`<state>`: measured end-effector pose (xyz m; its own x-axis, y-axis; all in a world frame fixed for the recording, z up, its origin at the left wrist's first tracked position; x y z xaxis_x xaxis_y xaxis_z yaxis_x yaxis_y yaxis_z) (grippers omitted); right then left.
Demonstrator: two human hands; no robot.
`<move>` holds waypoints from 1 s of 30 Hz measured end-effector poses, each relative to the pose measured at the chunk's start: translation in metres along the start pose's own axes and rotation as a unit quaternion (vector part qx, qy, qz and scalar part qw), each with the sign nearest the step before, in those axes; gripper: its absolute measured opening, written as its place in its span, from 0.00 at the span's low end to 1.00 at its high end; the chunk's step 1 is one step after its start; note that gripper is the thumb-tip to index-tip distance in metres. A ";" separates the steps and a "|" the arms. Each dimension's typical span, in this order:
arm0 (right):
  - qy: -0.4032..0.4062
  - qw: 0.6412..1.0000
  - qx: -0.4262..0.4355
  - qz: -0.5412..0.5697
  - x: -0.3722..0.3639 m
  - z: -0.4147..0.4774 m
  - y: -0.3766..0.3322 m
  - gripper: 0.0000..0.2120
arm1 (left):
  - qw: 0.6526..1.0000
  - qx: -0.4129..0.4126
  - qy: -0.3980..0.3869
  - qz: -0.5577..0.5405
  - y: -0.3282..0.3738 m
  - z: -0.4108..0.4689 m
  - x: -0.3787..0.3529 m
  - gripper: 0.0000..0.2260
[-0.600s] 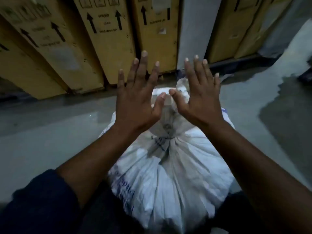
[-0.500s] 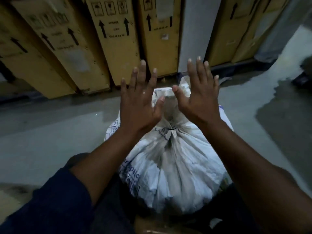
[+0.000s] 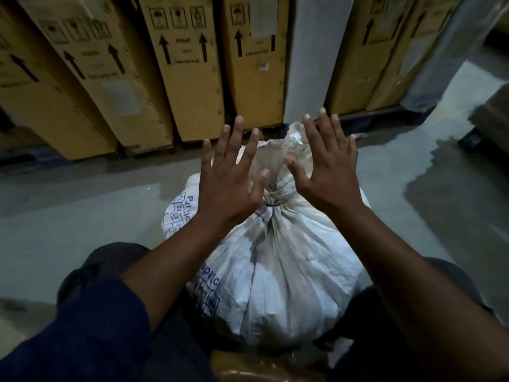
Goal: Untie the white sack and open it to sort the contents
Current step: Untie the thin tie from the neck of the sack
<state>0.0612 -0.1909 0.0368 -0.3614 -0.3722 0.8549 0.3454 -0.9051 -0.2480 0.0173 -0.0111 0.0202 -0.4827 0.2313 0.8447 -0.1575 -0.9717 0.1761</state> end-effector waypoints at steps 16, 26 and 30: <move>-0.155 0.970 0.040 0.182 -0.130 0.019 0.025 0.38 | 0.994 0.017 -0.019 -0.110 -0.025 0.033 -0.066 0.30; -0.280 0.892 0.345 0.086 -0.134 -0.082 -0.109 0.24 | 0.988 -0.048 -0.017 -0.145 -0.013 0.031 -0.037 0.31; -0.382 0.850 0.360 0.043 -0.153 -0.129 -0.121 0.28 | 0.989 -0.063 -0.086 -0.102 -0.011 0.022 -0.070 0.32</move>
<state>-0.0366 -0.0502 -0.1228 0.2649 0.0611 0.9623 0.8817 -0.4195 -0.2160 0.0715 -0.0180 -0.0297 -0.2783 0.3998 0.8733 -0.3484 -0.8894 0.2961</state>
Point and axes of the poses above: each hand's wrist, its own z-axis towards the middle knuckle, its own x-axis out of the back of the hand, y = z × x, the point moved 10 cm from there along z, towards the middle knuckle, and after that the axes turned 5 degrees about -z, right-handed, at the moved point
